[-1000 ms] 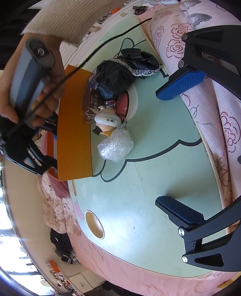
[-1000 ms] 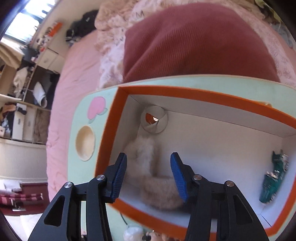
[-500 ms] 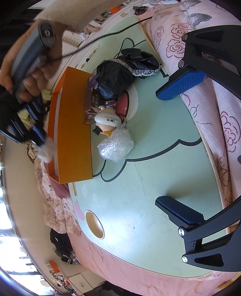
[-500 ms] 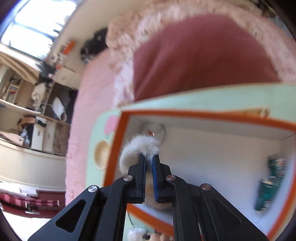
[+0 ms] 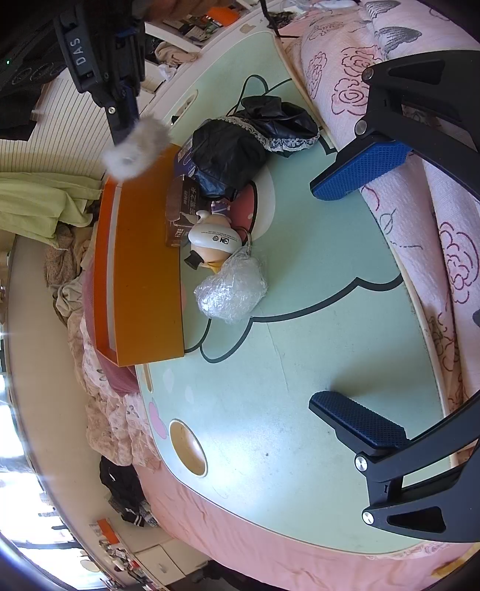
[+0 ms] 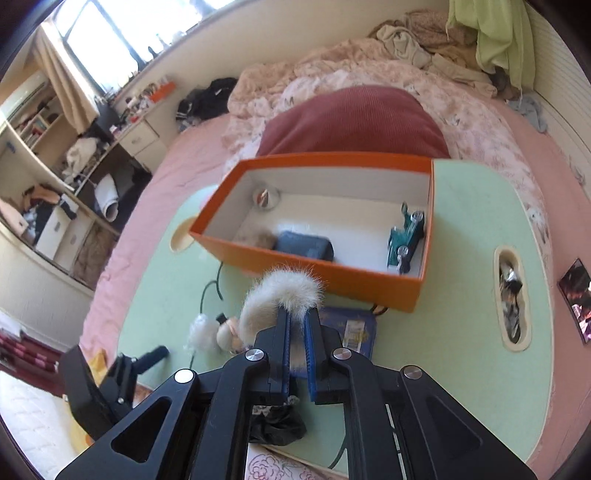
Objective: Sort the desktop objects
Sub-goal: 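Lift the white fur pompom out and set it on the blue tin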
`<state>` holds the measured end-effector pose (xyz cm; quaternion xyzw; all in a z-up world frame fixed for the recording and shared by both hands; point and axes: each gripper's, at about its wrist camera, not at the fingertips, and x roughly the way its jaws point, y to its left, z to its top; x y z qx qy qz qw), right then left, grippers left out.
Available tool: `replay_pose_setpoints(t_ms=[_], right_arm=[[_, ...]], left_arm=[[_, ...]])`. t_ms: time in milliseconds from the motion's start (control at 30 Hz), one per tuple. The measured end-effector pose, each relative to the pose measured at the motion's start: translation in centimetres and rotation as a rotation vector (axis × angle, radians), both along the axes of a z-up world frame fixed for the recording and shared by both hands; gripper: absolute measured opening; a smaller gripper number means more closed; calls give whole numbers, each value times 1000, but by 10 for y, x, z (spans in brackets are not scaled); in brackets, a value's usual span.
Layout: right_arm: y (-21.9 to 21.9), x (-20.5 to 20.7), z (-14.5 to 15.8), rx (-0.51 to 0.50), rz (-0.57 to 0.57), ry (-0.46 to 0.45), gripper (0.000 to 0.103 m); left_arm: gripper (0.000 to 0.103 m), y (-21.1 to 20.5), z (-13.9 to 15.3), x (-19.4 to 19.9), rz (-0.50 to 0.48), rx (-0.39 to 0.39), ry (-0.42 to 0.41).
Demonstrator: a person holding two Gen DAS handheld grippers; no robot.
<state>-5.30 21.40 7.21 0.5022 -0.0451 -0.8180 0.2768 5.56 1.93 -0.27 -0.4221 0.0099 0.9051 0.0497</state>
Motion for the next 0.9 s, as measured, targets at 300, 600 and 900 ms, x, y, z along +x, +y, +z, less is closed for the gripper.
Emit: replay_pose_setpoints(t_ms=[300, 600, 900], right_arm=[[23, 21, 7, -101, -97, 95, 67], [33, 72, -68, 185, -151, 207, 69], [24, 71, -83, 276, -137, 253, 95]], left_arm=[[103, -1, 0, 1, 2, 2, 1], [103, -1, -1, 0, 5, -4, 0], [103, -3, 0, 4, 12, -3, 2]])
